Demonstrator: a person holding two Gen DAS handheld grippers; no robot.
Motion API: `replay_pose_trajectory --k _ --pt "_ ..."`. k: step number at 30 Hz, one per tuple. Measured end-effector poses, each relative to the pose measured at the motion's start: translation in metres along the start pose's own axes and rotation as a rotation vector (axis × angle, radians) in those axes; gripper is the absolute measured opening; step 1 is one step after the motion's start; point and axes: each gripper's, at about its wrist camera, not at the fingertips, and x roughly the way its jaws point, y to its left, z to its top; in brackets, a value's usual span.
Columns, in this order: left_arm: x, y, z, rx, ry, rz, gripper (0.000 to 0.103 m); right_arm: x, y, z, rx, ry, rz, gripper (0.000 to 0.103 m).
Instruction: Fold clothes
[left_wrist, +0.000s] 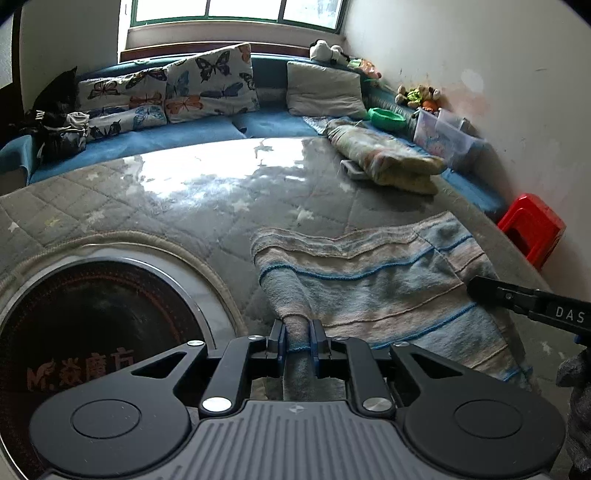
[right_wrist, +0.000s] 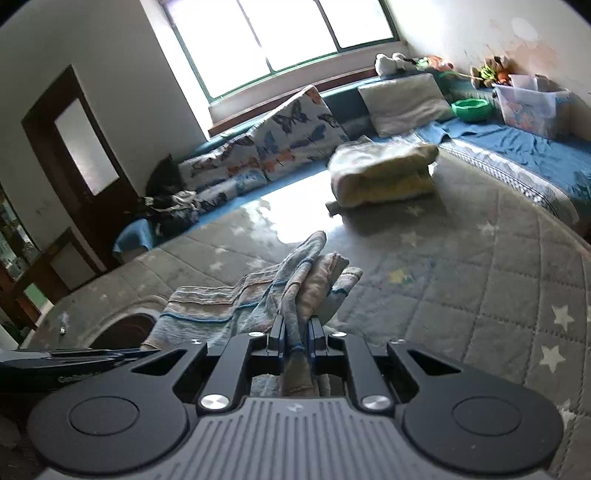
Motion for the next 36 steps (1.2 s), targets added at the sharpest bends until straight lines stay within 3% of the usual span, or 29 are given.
replay_pose_trajectory --k 4,6,7,11,13,16,22,27,33,36 --pt "0.001 0.004 -0.004 0.003 0.004 0.019 0.024 -0.001 -0.005 -0.003 0.003 0.008 -0.029 0.018" --pt "-0.002 0.007 -0.006 0.008 -0.002 0.042 0.037 -0.005 -0.004 -0.005 -0.003 0.002 -0.034 0.018" --pt "-0.003 0.008 -0.008 0.010 -0.005 0.050 0.037 -0.009 -0.002 -0.005 -0.011 -0.004 -0.033 0.018" --pt "-0.018 0.010 -0.017 0.017 -0.015 0.039 0.042 -0.027 0.008 -0.012 -0.046 -0.012 -0.011 0.019" --pt "-0.028 0.008 -0.024 0.034 -0.027 0.023 0.046 -0.035 0.014 -0.019 -0.067 -0.007 0.006 0.026" --pt "-0.041 0.003 -0.038 0.064 -0.033 -0.002 0.050 -0.045 0.022 -0.031 -0.099 -0.001 0.019 0.028" --pt "-0.054 0.000 -0.069 0.110 -0.022 -0.014 0.051 -0.058 0.026 -0.051 -0.089 0.005 0.031 0.034" --pt "-0.051 0.009 -0.080 0.082 -0.005 -0.010 0.053 -0.056 0.021 -0.065 -0.079 0.037 0.002 0.034" --pt "-0.057 0.024 -0.085 0.024 -0.001 0.002 0.054 -0.067 0.020 -0.070 -0.051 0.012 -0.008 0.036" --pt "-0.060 0.028 -0.090 0.005 0.011 0.003 0.054 -0.071 0.024 -0.075 -0.052 0.006 -0.010 0.049"
